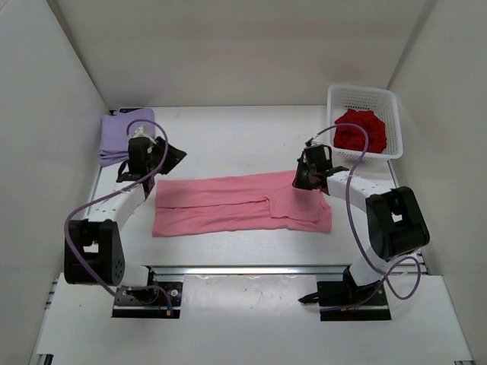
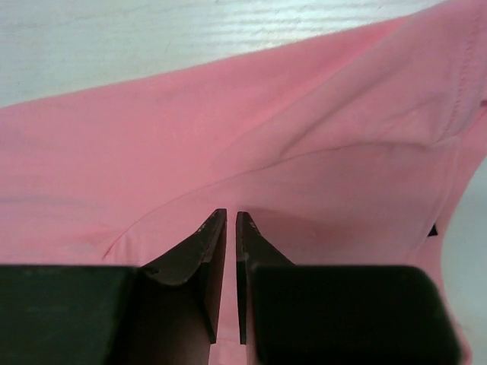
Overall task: Fold and stack the t-shirts
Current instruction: Rotate the tshirt 90 degrees
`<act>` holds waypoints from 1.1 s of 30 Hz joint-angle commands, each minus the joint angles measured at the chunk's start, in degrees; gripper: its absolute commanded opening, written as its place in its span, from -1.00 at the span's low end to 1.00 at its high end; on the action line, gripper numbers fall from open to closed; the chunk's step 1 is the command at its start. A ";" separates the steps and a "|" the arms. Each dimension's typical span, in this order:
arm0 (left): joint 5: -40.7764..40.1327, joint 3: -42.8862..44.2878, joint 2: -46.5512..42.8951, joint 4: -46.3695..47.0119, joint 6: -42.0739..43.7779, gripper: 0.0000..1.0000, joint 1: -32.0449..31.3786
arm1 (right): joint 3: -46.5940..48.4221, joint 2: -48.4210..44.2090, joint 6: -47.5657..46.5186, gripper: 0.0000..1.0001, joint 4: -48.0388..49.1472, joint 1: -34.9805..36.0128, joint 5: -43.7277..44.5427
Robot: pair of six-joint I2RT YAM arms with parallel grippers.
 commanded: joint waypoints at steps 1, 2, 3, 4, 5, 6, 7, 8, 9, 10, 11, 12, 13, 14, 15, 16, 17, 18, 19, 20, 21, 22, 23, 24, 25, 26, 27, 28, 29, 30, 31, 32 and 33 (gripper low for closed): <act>-0.54 1.32 -3.86 -1.85 5.54 0.00 -5.98 | -2.14 -1.79 -0.60 -0.84 -1.14 2.36 2.75; 0.50 1.14 -4.22 -1.67 6.85 -0.01 -7.82 | -1.80 -0.82 -0.52 -0.85 -1.31 2.45 2.14; 1.38 1.22 -4.91 -1.76 7.39 0.01 -8.62 | -1.10 1.10 -0.43 -0.86 -2.35 2.54 1.70; 0.87 1.49 -4.57 -3.33 8.79 0.02 -10.89 | 0.30 3.04 -0.51 -0.88 -2.71 2.46 1.96; 2.08 1.84 -4.66 -3.78 9.76 0.00 -12.65 | 0.66 4.79 -0.60 -0.90 -3.59 2.46 -1.17; 3.49 2.19 -4.66 -4.04 10.73 0.02 -14.23 | 1.88 5.86 -0.43 -0.91 -3.94 2.46 -2.60; 3.76 2.63 -4.57 -5.09 12.04 0.02 -15.29 | 3.72 7.26 -0.69 -0.93 -4.47 2.11 -3.39; 3.68 3.07 -4.83 -5.88 13.53 0.03 -16.70 | 4.35 9.10 -0.86 -0.94 -4.82 1.84 -4.53; 3.59 3.51 -5.09 -6.41 13.63 0.03 -17.67 | 6.45 10.08 -0.52 -0.94 -5.35 1.93 -5.94; 4.37 4.03 -5.10 -6.07 13.64 0.04 -17.85 | 9.34 12.44 -1.12 -0.94 -5.87 1.49 -7.69; 5.60 4.04 -5.36 -6.41 13.55 0.03 -17.85 | 13.37 15.33 -1.74 -0.93 -6.75 0.27 -10.49; 6.39 3.95 -5.71 -6.16 13.29 0.02 -17.94 | 16.19 16.75 -1.92 -0.93 -9.11 -0.26 -11.74; 6.92 3.86 -5.80 -5.98 12.94 0.03 -17.42 | 22.31 21.29 -2.18 -0.94 -10.61 -0.79 -13.06; 7.71 3.77 -6.24 -6.24 12.93 0.03 -17.59 | 26.12 25.34 -3.58 -0.94 -13.06 -1.14 -14.55; 8.33 3.77 -6.50 -6.50 13.11 0.02 -16.98 | 34.51 27.99 -4.90 -0.93 -17.00 -1.50 -15.95; 7.90 3.34 -6.85 -6.33 13.46 0.02 -16.71 | 45.55 34.80 -6.65 -0.93 -21.74 -1.67 -16.23; 8.07 2.38 -7.12 -6.16 12.85 0.03 -15.93 | 53.06 42.88 -7.89 -0.96 -24.83 -1.94 -16.75; 8.77 1.58 -7.29 -4.94 11.89 0.03 -14.96 | 69.67 47.57 -8.85 -0.96 -31.39 -2.11 -19.02; 8.69 1.14 -7.47 -4.66 11.53 0.02 -14.69 | 89.06 57.53 -8.26 -0.96 -34.85 -1.94 -20.09; 8.95 0.88 -7.30 -4.14 11.35 0.01 -13.47 | 94.39 62.25 -4.16 -0.94 -32.71 -3.24 -22.36; 8.86 0.79 -7.03 -3.87 11.18 0.02 -13.29 | 93.57 62.29 -1.25 -0.96 -26.25 -4.30 -25.95; 8.51 1.22 -6.77 -4.56 11.26 0.01 -13.11 | 94.70 62.73 1.04 -0.97 -24.10 -4.40 -26.34; 8.34 2.36 -6.33 -5.70 11.87 0.02 -12.50 | 98.54 63.25 0.11 -0.96 -24.25 -4.40 -25.56; 7.29 2.89 -6.24 -6.58 12.31 0.01 -12.23 | 100.49 63.78 -2.68 -0.92 -25.21 -4.05 -22.42; 6.93 3.50 -5.63 -7.29 12.49 0.02 -12.40 | 104.34 63.26 -3.67 -0.89 -26.78 -4.14 -20.99; 7.01 4.29 -5.71 -7.21 12.23 0.02 -12.32 | 105.51 61.52 -4.03 -0.84 -27.06 -4.31 -20.80; 7.54 5.08 -5.28 -6.77 11.97 0.00 -12.14 | 105.78 59.07 -3.68 -0.73 -27.15 -5.44 -22.63; 7.28 5.00 -4.66 -6.94 11.88 0.01 -12.32 | 106.91 58.17 -3.77 -0.62 -28.54 -5.63 -23.95; 7.19 5.79 -4.83 -6.68 11.70 0.01 -12.23 | 108.32 56.16 -4.55 -0.56 -29.60 -5.72 -23.88; 6.93 6.23 -4.92 -6.42 11.61 0.01 -12.66 | 107.98 52.92 -5.60 -0.45 -30.83 -5.63 -23.18; 6.32 6.32 -5.53 -6.59 11.44 0.00 -13.02 | 107.98 51.93 -6.22 -0.35 -32.67 -5.54 -22.48; 5.35 5.28 -6.15 -6.59 11.70 0.01 -12.67 | 107.28 49.49 -7.79 -0.30 -33.90 -4.50 -22.91; 4.74 4.48 -7.02 -6.33 11.88 -0.04 -13.02 | 104.41 46.33 -8.85 -0.28 -34.87 -3.36 -23.00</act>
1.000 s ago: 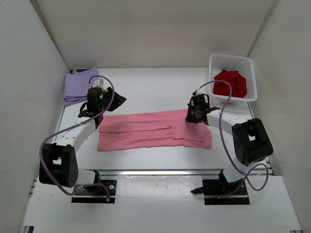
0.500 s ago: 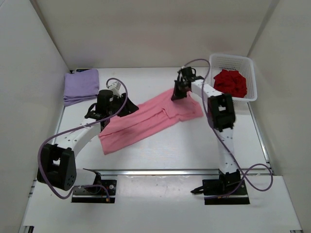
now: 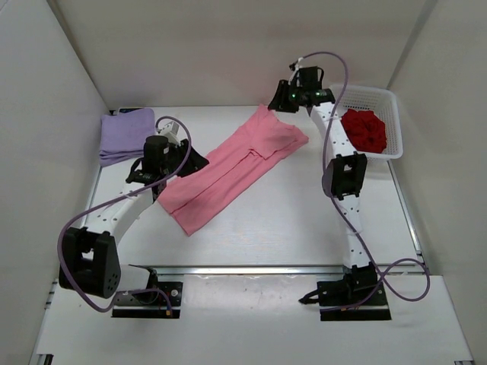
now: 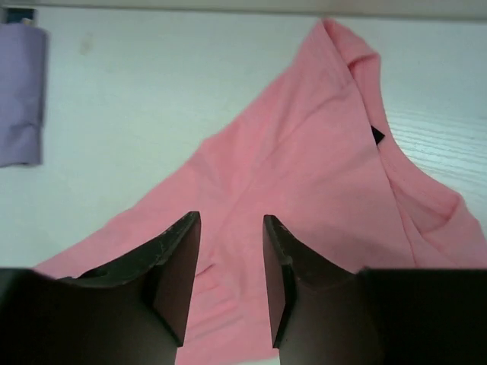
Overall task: Fold and stack the t-shirts
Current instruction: Rotate the tshirt 90 degrees
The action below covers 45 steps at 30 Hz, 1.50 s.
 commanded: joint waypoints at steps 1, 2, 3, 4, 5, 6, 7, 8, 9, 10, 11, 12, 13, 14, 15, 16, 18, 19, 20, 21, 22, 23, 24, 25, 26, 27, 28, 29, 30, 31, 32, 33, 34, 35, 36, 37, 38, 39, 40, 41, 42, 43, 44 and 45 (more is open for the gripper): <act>-1.96 0.30 -3.46 -0.10 0.64 -0.09 -0.54 | -1.34 -13.67 -4.10 -0.27 -4.63 3.29 -1.23; -1.61 -1.27 -4.00 -0.19 0.64 -0.21 -0.45 | -4.49 -15.77 -4.97 -0.36 -7.17 4.09 -0.80; -1.61 -1.98 -4.52 -0.54 1.08 -0.33 0.33 | -7.22 -17.19 -6.98 -0.54 -8.93 6.19 0.25; -1.61 -3.38 -5.22 -0.54 1.00 -0.44 0.86 | -8.20 -17.46 -8.57 -0.99 -12.26 9.16 2.96; -2.30 -3.91 -6.10 -1.41 0.91 -0.65 1.56 | -11.34 -17.99 -9.71 -0.99 -14.29 11.02 4.29; -2.75 -4.35 -6.54 -1.94 1.69 -0.74 1.22 | -14.07 -19.30 -11.81 -1.00 -13.79 15.48 10.83; -3.79 -4.88 -7.42 -2.73 2.48 -0.75 1.04 | -14.97 -19.66 -12.44 -1.00 -13.00 19.96 17.94; -5.11 -5.06 -8.21 -4.04 2.93 -0.76 0.08 | -16.80 -20.62 -13.58 -0.98 -11.60 22.09 20.28; -5.65 -4.54 -8.57 -4.58 3.54 -0.77 -0.01 | -19.35 -21.59 -12.55 -1.00 -10.89 24.20 20.82; -6.78 -4.27 -9.18 -5.72 4.24 -0.77 -0.53 | -20.76 -22.38 -10.36 -1.00 -10.10 25.36 20.13; -7.58 -4.44 -9.80 -6.86 4.60 -0.75 -0.63 | -24.35 -23.34 -9.73 -1.00 -8.61 25.45 18.21; -8.54 -4.36 -10.06 -6.78 4.69 -0.73 -0.19 | -30.39 -26.31 -9.03 -0.99 -7.21 25.63 17.76; -8.90 -4.79 -10.06 -6.52 4.95 -0.68 -0.54 | -41.06 -31.65 -7.98 -0.98 -1.97 26.24 17.58; -8.29 -5.58 -9.89 -6.17 4.60 -0.66 -0.45 | -48.04 -35.36 -6.84 -0.99 7.04 26.85 17.75; -7.68 -5.24 -9.19 -5.99 4.25 -0.61 -0.19 | -61.86 -42.62 -6.04 -1.00 16.01 26.95 17.49; -7.24 -5.67 -8.93 -5.38 3.99 -0.58 -0.36 | -73.92 -50.00 -2.55 -0.93 20.88 26.34 15.23; -6.10 -6.20 -8.57 -4.07 3.02 -0.58 -0.02 | -90.45 -58.48 3.70 -0.48 36.50 24.23 9.08; -5.74 -6.47 -8.40 -3.45 2.06 -0.58 0.25 | -99.00 -62.25 7.81 -0.37 39.71 23.27 8.01; -4.09 -7.16 -8.13 -2.31 1.09 -0.55 1.64 | -102.22 -63.42 11.42 -0.25 46.62 21.87 5.21; -3.29 -7.61 -7.70 -1.08 -0.13 -0.53 2.09 | -105.65 -63.17 12.67 -0.20 50.25 20.81 2.14; -3.02 -7.78 -7.60 -0.63 -0.41 -0.51 2.44 | -107.68 -62.12 14.86 -0.17 51.42 20.45 0.54; -2.41 -8.22 -7.34 -0.02 -1.02 -0.51 2.88 | -107.70 -60.29 16.01 -0.15 52.30 20.18 0.00; -2.05 -8.40 -6.99 0.68 -1.20 -0.50 3.50 | -106.83 -59.48 16.11 -0.16 52.14 20.53 0.69; -1.70 -8.31 -6.90 1.12 -1.20 -0.49 3.33 | -105.87 -57.91 16.55 -0.16 51.96 20.62 1.40; -1.26 -8.84 -6.12 1.56 -1.46 -0.48 3.15 | -105.60 -55.89 17.08 -0.16 52.05 21.14 2.80; -1.52 -8.32 -5.59 1.83 -1.55 -0.49 2.98 | -104.46 -54.57 17.08 -0.17 51.96 21.06 4.03; -1.26 -8.75 -5.23 2.09 -1.55 -0.49 2.98 | -102.88 -52.99 16.99 -0.17 51.78 21.32 4.22; -1.34 -8.58 -5.06 2.88 -2.25 -0.49 2.37 | -102.09 -50.97 17.17 -0.19 51.09 21.93 5.26; -1.61 -8.66 -5.06 2.45 -2.08 -0.49 1.84 | -100.60 -49.91 17.52 -0.22 50.56 21.85 6.40; -2.65 -8.58 -4.97 2.45 -1.73 -0.49 1.05 | -99.63 -47.98 18.39 -0.26 50.20 21.76 5.54; -2.66 -8.14 -4.79 2.62 -1.82 -0.48 0.78 | -98.40 -46.40 18.83 -0.27 50.11 21.59 5.27; -3.18 -8.14 -4.62 2.71 -1.56 -0.48 0.08 | -97.60 -45.51 19.27 -0.29 49.33 21.94 5.27; -3.02 -8.22 -4.44 2.97 -1.73 -0.50 -0.27 | -96.55 -44.02 19.36 -0.35 48.89 22.03 5.10; -3.28 -7.88 -4.18 3.41 -1.90 -0.47 -0.36 | -95.67 -42.27 20.06 -0.37 48.80 22.20 4.31; -2.84 -7.87 -3.92 3.76 -1.99 -0.47 -0.45 | -95.23 -41.99 20.33 -0.44 48.36 22.64 3.70; -3.01 -7.87 -3.56 3.77 -1.91 -0.48 -0.97 | -94.61 -40.77 20.77 -0.46 48.53 22.82 3.69; -2.67 -8.14 -3.47 3.68 -1.64 -0.49 -0.98 | -94.00 -39.62 21.12 -0.46 48.27 23.08 3.60; -3.36 -8.22 -3.04 3.76 -1.73 -0.47 -0.98 | -93.82 -38.31 20.69 -0.51 48.18 22.73 3.25; -3.28 -7.88 -2.77 4.11 -1.64 -0.49 -0.98 | -92.60 -37.86 20.77 -0.53 48.27 22.56 2.90; -3.10 -7.87 -2.77 4.12 -1.99 -0.47 -0.81 | -92.06 -36.99 20.86 -0.51 48.27 22.21 2.46; -2.93 -7.61 -1.99 4.03 -1.99 -0.47 -1.07 | -91.54 -36.28 21.03 -0.55 47.83 21.77 1.68; -2.93 -7.26 -1.28 3.94 -1.91 -0.47 -1.24 | -91.44 -35.93 20.95 -0.63 48.09 21.42 0.97; -3.19 -6.74 -1.28 4.03 -1.90 -0.47 -1.24 | -91.88 -36.18 21.03 -0.65 48.27 21.15 0.79; -3.19 -5.60 -0.23 4.12 -1.90 -0.47 -2.03 | -92.93 -36.36 20.95 -0.73 48.44 20.97 1.14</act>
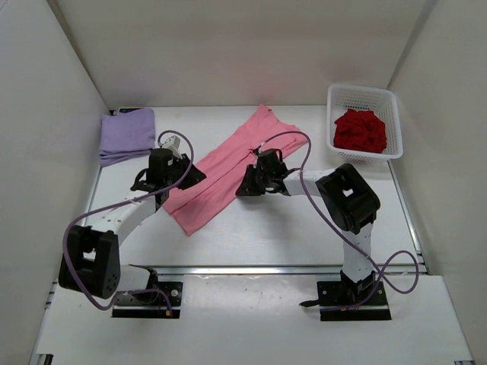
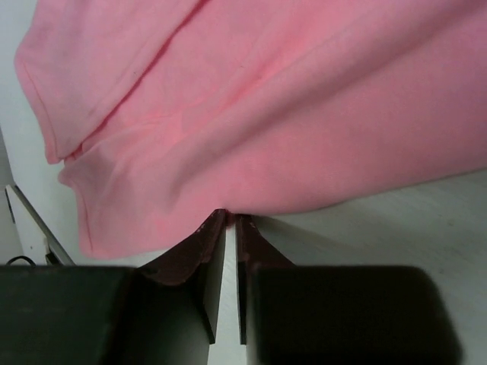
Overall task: Fold and stack the t-shirts
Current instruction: Rotate the tshirt 90 degrees
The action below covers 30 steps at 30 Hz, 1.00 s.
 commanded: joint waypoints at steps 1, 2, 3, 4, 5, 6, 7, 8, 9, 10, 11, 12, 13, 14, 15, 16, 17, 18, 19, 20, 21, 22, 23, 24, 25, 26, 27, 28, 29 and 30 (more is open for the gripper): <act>-1.13 3.04 1.94 1.10 0.04 -0.47 -1.73 | -0.85 1.04 0.36 -0.86 0.73 -1.56 -0.56; -1.40 4.44 3.25 1.19 -0.22 -0.47 -2.43 | -1.20 0.78 0.62 -0.91 0.91 -2.09 -0.39; -1.67 5.93 3.79 1.01 -0.22 -0.48 -2.70 | -1.47 0.77 0.71 -0.96 0.82 -2.44 -1.17; -2.02 7.51 5.45 2.75 -0.48 -0.46 -3.48 | -1.47 0.42 0.36 -0.99 0.65 -3.49 -1.88; -2.72 8.05 7.29 2.68 -0.23 -0.48 -3.49 | -2.69 -0.10 0.53 -0.99 0.65 -3.76 -2.49; -1.94 10.32 8.44 2.42 0.04 -0.45 -3.75 | -3.92 -1.32 -0.07 -1.00 0.73 -4.37 -3.54; -1.58 12.78 10.37 1.90 0.39 -0.46 -4.01 | -4.97 -3.42 -0.86 -0.99 0.47 -4.73 -3.90; -2.02 13.93 12.30 1.72 0.57 -0.43 -4.19 | -7.59 -4.66 -1.48 -1.00 0.03 -4.99 -4.17; -2.37 15.86 13.28 1.72 1.18 -0.42 -4.02 | -10.41 -7.11 -2.79 -1.00 -0.23 -4.82 -4.43; -2.98 17.10 14.85 0.06 1.97 -0.40 -4.10 | -11.83 -9.66 -4.11 -1.00 -1.80 -5.86 -4.96; -3.68 18.50 16.78 0.05 2.58 -0.36 -4.28 | -13.84 -10.56 -4.99 -1.00 -3.21 -6.74 -6.01; -4.39 20.17 17.58 -0.22 2.33 -0.32 -4.28 | -16.21 -13.18 -6.13 -1.00 -4.79 -7.54 -6.10; -4.57 22.62 20.03 -1.09 2.67 -0.30 -4.28 | -17.19 -15.38 -8.23 -0.99 -5.67 -8.50 -6.45; -4.22 23.95 22.75 -1.62 3.29 -0.25 -4.19 | -18.68 -16.18 -9.21 -0.99 -7.68 -9.12 -7.06; -3.96 27.01 25.82 -2.84 4.25 -0.17 -4.11 | -20.35 -18.45 -10.09 -1.00 -9.71 -10.26 -7.33; -3.08 31.48 27.68 -3.99 5.65 -0.07 -4.28 | -22.11 -20.22 -11.41 -1.00 -9.99 -11.23 -7.86; -1.16 37.53 31.96 -7.13 7.93 -0.02 -4.02 | -22.82 -20.84 -12.20 -0.89 -10.69 -12.10 -9.25; -0.10 41.16 37.23 -11.69 8.39 0.04 -4.54 | -23.35 -21.72 -13.43 -0.68 -12.69 -12.46 -9.53; 0.26 48.15 39.72 -13.99 9.61 0.06 -4.81 | -23.09 -21.99 -13.88 -0.58 -13.32 -13.34 -9.53; 0.61 53.88 44.18 -16.71 10.40 0.09 -5.42 | -22.92 -23.12 -15.01 -0.44 -14.72 -13.69 -9.01; 0.18 56.37 48.23 -18.92 11.20 0.14 -6.21 | -22.83 -23.57 -15.37 -0.36 -14.30 -14.04 -9.27; -0.17 62.58 50.09 -19.81 11.29 0.14 -6.48 | -23.35 -24.79 -15.20 -0.34 -13.69 -14.40 -9.96; -0.17 68.90 54.81 -21.82 11.29 0.14 -7.00 | -23.79 -25.76 -14.59 -0.33 -12.11 -14.75 -11.01; 0.17 72.45 59.64 -24.97 11.47 0.13 -6.83 | -23.88 -26.12 -14.15 -0.33 -10.79 -15.01 -11.98; 0.18 80.49 62.13 -27.00 11.55 0.08 -7.00 | -24.66 -26.99 -13.62 -0.33 -9.48 -15.19 -12.51; 0.09 89.96 67.90 -31.64 11.64 0.06 -7.27 | -25.46 -27.52 -12.83 -0.32 -8.85 -14.93 -13.04; -0.35 100.24 73.61 -36.38 11.90 0.06 -7.36 | -25.12 -27.88 -12.74 -0.34 -8.06 -15.45 -13.40; -2.09 104.78 78.28 -38.95 11.99 0.05 -6.84 | -25.20 -28.05 -12.74 -0.34 -8.66 -15.28 -13.49; -2.89 107.09 78.93 -38.80 11.21 0.05 -6.92 | -25.63 -28.49 -12.65 -0.34 -8.32 -15.10 -13.66; -2.38 101.98 77.98 -34.97 10.16 0.06 -6.48 | -25.90 -28.76 -12.82 -0.35 -6.75 -14.84 -13.84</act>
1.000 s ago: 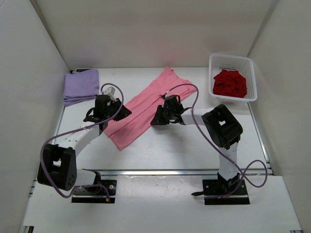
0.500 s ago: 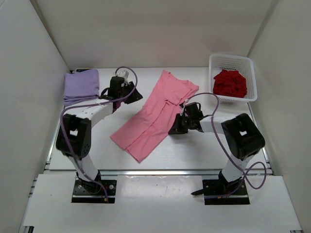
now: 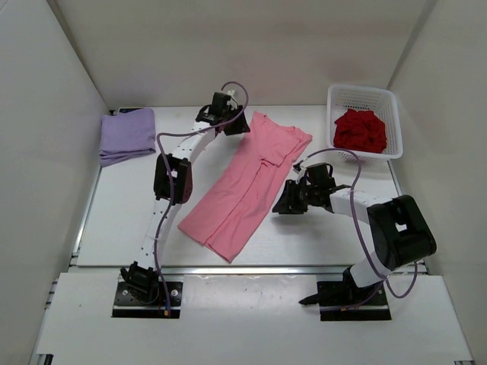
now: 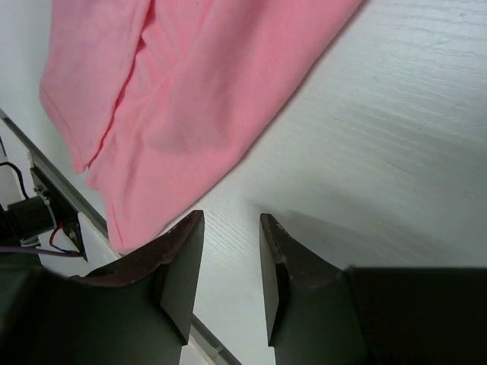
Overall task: Fold and stack the t-shirts
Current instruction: Rotate the tshirt 90 degrees
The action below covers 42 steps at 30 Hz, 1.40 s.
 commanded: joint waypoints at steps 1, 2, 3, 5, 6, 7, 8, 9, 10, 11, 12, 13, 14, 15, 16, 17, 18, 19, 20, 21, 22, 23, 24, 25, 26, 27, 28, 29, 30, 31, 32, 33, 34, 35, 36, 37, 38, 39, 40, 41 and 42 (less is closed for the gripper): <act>-0.36 -1.20 -1.69 -2.65 -0.67 0.06 0.93 | -0.83 -2.57 -0.39 -0.35 4.04 0.59 -2.06; -0.27 -4.97 -2.05 -0.87 -1.28 0.05 1.11 | -0.66 -2.58 -0.13 -0.35 4.56 0.51 -1.97; 0.25 -4.49 -1.79 0.11 -0.68 0.04 0.94 | -0.83 -2.49 -0.04 -0.36 4.57 0.59 -2.14; 0.52 3.02 2.32 -4.17 -0.15 0.01 0.50 | -1.18 -3.28 0.14 -0.37 4.39 0.25 -1.88; 1.22 7.16 5.12 -6.45 0.20 0.01 0.32 | -1.01 -3.54 0.05 -0.37 4.39 0.07 -1.62; 1.75 6.16 5.41 -6.47 0.38 0.01 -0.20 | -1.01 -4.06 0.14 -0.37 4.65 0.15 -1.36; 1.75 4.76 4.81 -4.65 0.38 0.00 -0.82 | -1.53 -4.24 0.57 -0.37 5.00 -0.11 -1.62; 1.93 1.52 4.19 -3.50 0.56 -0.07 -1.00 | -1.45 -4.42 0.93 -0.36 5.53 -0.02 -2.05; 2.10 0.01 3.92 -2.09 0.12 -0.15 -1.44 | -1.19 -4.60 0.84 -0.37 5.71 -0.46 -2.32; 1.76 0.17 4.62 -2.16 -0.06 -0.31 -1.35 | -1.45 -4.77 0.76 -0.37 5.71 -0.46 -2.32; 1.66 2.44 5.41 -2.86 -0.84 -0.56 -1.26 | -1.19 -4.86 1.10 -0.37 5.71 -0.46 -2.23; 2.45 4.63 6.81 -2.87 -2.33 -0.76 -1.26 | -1.53 -5.47 1.02 -0.37 5.97 -0.72 -1.97; 4.11 5.61 7.52 -1.56 -4.26 -0.83 -0.74 | -1.62 -5.74 0.84 -0.37 5.97 -0.90 -1.27; 4.99 5.45 7.09 0.71 -5.67 -0.94 0.13 | -1.97 -5.91 0.84 -0.37 6.50 -0.90 -1.61; 5.09 4.14 6.56 1.78 -7.68 -1.00 0.75 | -2.67 -6.18 0.67 -0.35 6.50 -0.55 -1.53; 4.05 2.65 4.90 3.70 -9.01 -1.00 1.71 | -2.24 -6.00 0.93 -0.36 6.59 -0.46 -1.36; 3.34 1.68 3.58 5.46 -9.11 -1.00 2.86 | -2.41 -5.66 0.50 -0.36 6.07 -0.55 -1.53; 1.68 1.41 2.09 5.65 -9.55 -1.00 3.74 | -2.59 -5.30 0.14 -0.35 6.15 -0.63 -1.01; 1.40 1.32 1.90 6.09 -9.72 -1.00 4.96 | -2.68 -4.69 -0.03 -0.34 5.97 -1.33 -1.18; 1.05 1.32 1.12 6.10 -10.34 -1.00 6.63 | -2.94 -4.77 -0.12 -0.30 5.71 -1.95 -1.35; 1.31 1.14 0.59 6.88 -10.78 -1.00 8.47 | -2.33 -4.95 0.22 -0.30 6.14 -2.30 -1.18; 1.49 0.53 0.58 7.15 -12.09 -1.00 9.54 | -2.68 -4.95 0.23 -0.28 6.41 -2.83 -1.70; 1.92 0.18 0.32 7.50 -13.14 -0.99 10.76 | -2.68 -4.77 0.92 -0.28 7.11 -3.01 -2.14; 1.84 -0.09 0.14 7.94 -13.15 -0.90 12.00 | -2.77 -4.42 1.02 -0.26 7.90 -3.36 -3.10; 2.19 -0.35 0.32 7.94 -12.98 -0.77 11.92 | -2.59 -3.73 1.45 -0.27 8.25 -3.19 -3.29; 2.02 0.08 0.14 7.42 -12.37 -0.66 12.27 | -2.50 -3.11 1.54 -0.27 8.52 -3.36 -3.64; 4.02 -0.26 -0.12 7.24 -12.10 -0.41 12.36 | -1.98 -2.32 1.55 -0.25 8.09 -3.53 -3.38; 4.99 -0.88 -0.56 7.50 -12.10 -0.22 12.19 | -1.19 -2.05 1.72 -0.25 8.17 -3.36 -3.46; 6.40 -1.32 -1.08 6.72 -11.49 -0.14 12.01 | -0.32 -1.53 2.07 -0.25 8.17 -3.71 -2.94; 6.67 -1.93 -2.39 5.41 -10.27 0.03 11.49 | 0.13 -0.74 2.51 -0.24 8.52 -3.80 -1.89; 5.46 -2.55 -3.89 3.91 -9.64 0.20 11.13 | 1.70 0.40 2.60 -0.24 8.35 -3.97 -1.62; 5.10 -3.42 -4.77 3.29 -8.33 0.40 11.04 | 3.02 1.37 3.04 -0.25 8.09 -3.89 -1.88; 2.92 -6.39 -7.30 2.07 -6.75 0.69 10.69 | 3.38 2.42 3.30 -0.24 8.78 -3.37 -1.79; 0.63 -8.16 -10.63 1.88 -6.22 0.85 10.17 | 3.82 2.70 3.74 -0.24 10.00 -3.19 -1.45; -0.35 -14.18 -12.76 2.57 -5.08 0.98 10.08 | 4.09 3.48 4.53 -0.24 10.45 -1.53 -1.35; -1.05 -22.85 -17.65 6.32 -4.46 0.96 10.07 | 4.44 3.75 4.62 -0.23 10.63 -0.21 -1.70; -1.15 -28.08 -23.62 11.93 -5.24 0.97 10.07 | 4.87 3.84 4.53 -0.23 10.37 2.33 -1.01; -0.63 -38.74 -26.72 15.03 -6.03 0.98 10.86 | 4.44 4.19 4.27 -0.22 10.54 3.22 -0.05; 0.25 -48.07 -31.97 20.54 -8.21 0.97 11.30 | 5.05 4.63 3.57 -0.21 10.20 5.06 1.01; 1.13 -52.43 -36.55 24.34 -9.19 0.98 12.17 | 5.14 4.72 3.31 -0.19 9.32 5.86 2.24; 1.92 -59.78 -38.95 25.77 -10.94 0.97 12.27 | 5.58 5.59 3.04 -0.18 9.05 7.09 2.51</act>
